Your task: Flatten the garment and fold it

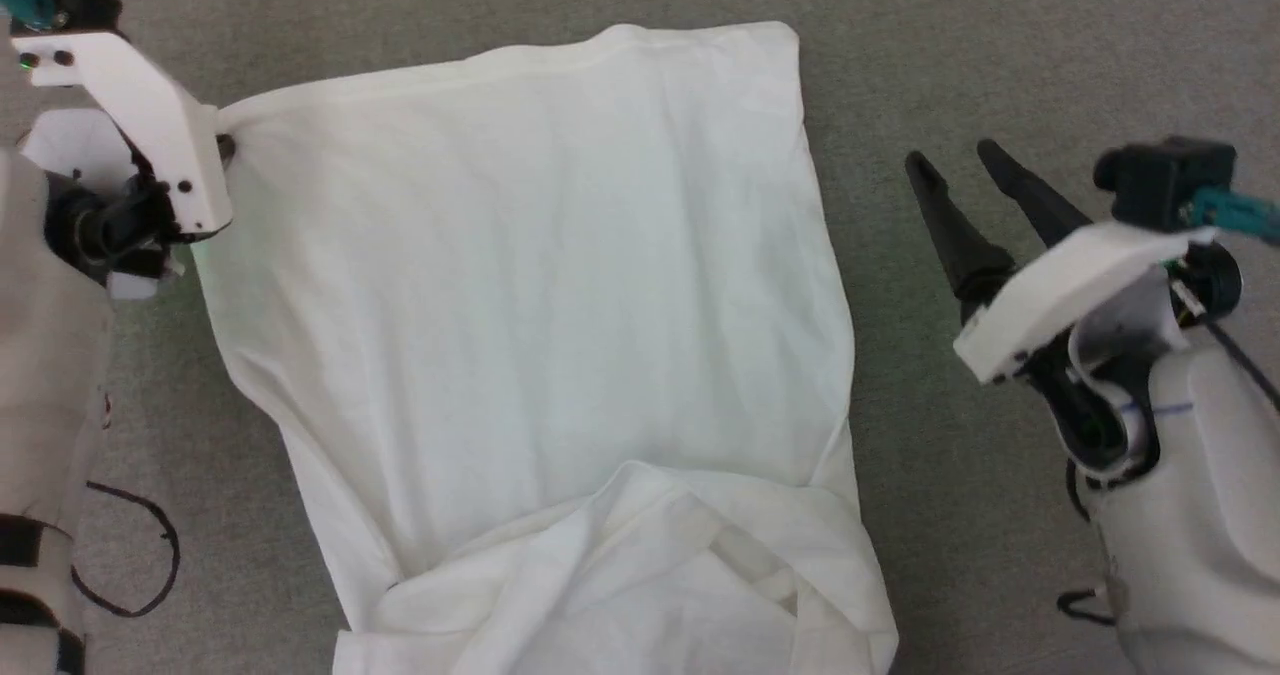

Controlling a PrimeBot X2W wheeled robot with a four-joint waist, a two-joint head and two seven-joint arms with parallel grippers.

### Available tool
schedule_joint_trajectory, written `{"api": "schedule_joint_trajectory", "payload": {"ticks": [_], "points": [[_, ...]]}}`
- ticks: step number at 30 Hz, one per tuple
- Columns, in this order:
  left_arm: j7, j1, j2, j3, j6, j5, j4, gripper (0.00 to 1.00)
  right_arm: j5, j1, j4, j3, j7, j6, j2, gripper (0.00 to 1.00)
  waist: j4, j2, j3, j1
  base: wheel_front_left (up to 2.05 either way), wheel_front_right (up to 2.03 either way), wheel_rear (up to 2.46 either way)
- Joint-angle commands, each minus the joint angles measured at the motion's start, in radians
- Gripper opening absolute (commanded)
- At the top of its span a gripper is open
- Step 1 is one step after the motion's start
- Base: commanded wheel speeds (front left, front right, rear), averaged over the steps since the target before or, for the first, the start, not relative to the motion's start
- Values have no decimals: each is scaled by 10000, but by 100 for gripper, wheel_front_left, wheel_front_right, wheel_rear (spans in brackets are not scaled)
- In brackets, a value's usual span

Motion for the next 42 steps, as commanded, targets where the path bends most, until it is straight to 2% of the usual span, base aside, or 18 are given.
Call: {"api": "schedule_joint_trajectory", "payload": {"ticks": [1, 5, 9, 10, 18, 23, 26, 27, 28, 29, 31, 34, 36, 39, 42], "points": [[95, 314, -260, -199, -61, 57, 178, 0, 208, -435, 308, 74, 191, -7, -90, 100, 299, 0, -6, -1, 0, 0, 0], [-199, -130, -571, -438, -144, 128, -42, 0, 1326, -2296, 2216, 565, 1367, -7, -442, 100, 832, 0, 151, -1, 0, 0, 0], [-439, -634, -1013, -717, -210, 102, -96, 0, 1892, -4090, 3950, 983, 2378, -7, -777, 100, 1493, 0, 430, -1, 0, 0, 0], [-439, -634, -1013, -717, -210, 102, -96, 0, 1892, -4090, 3950, 983, 2378, -7, -777, 100, 1493, 0, 430, -1, 0, 0, 0], [-940, -1189, -1401, -1121, -257, 19, 70, 0, 1521, -6151, 6675, 1484, 3233, -7, -910, 100, 2023, 0, 716, -1, 0, 0, 0], [-1176, -1406, -1544, -1507, -266, -137, 46, 0, 1441, -6666, 8176, 1609, 3496, -7, -830, 100, 2199, 0, 850, -1, 0, 0, 0], [-1298, -1485, -1566, -1763, -267, -302, 3, 0, 1491, -6730, 9057, 1741, 4035, -7, -722, 98, 2238, 0, 884, -1, 0, 0, 0], [-1338, -1501, -1553, -1843, -268, -362, -5, 0, 1517, -6725, 9346, 1789, 4318, -7, -669, 38, 2235, 0, 885, -1, 0, 0, 0], [-1373, -1517, -1535, -1920, -268, -424, -13, 0, 1550, -6726, 9606, 1829, 4611, -7, -613, 22, 2230, 0, 893, -1, 0, 0, 0], [-1408, -1536, -1506, -2008, -268, -477, -28, 0, 1568, -6739, 9824, 1866, 4859, -7, -573, 0, 2219, 0, 904, -1, 0, 0, 0], [-1488, -1556, -1433, -2157, -269, -587, -26, 0, 1580, -6795, 9998, 1988, 5065, -7, -490, 0, 2186, 0, 902, -1, 0, 0, 0], [-1708, -1589, -1300, -2306, -269, -727, 27, 0, 1609, -6929, 9747, 2161, 4551, -7, -503, 0, 2121, 0, 859, -1, 0, 0, 0], [-2033, -1638, -1186, -2372, -269, -738, 80, 0, 1606, -7058, 9447, 2259, 3849, -7, -603, 0, 2067, 0, 760, -1, 0, 0, 0], [-2855, -1814, -1009, -2377, -269, -596, 216, 0, 1370, -7365, 8992, 2397, 2241, -7, -927, 0, 1998, 0, 537, -1, 0, 0, 0], [-3789, -2061, -895, -2324, -239, -368, 447, 0, 1132, -7723, 8977, 2297, 884, -7, -1181, 0, 1934, 0, 210, -1, 0, 0, 0]]}}
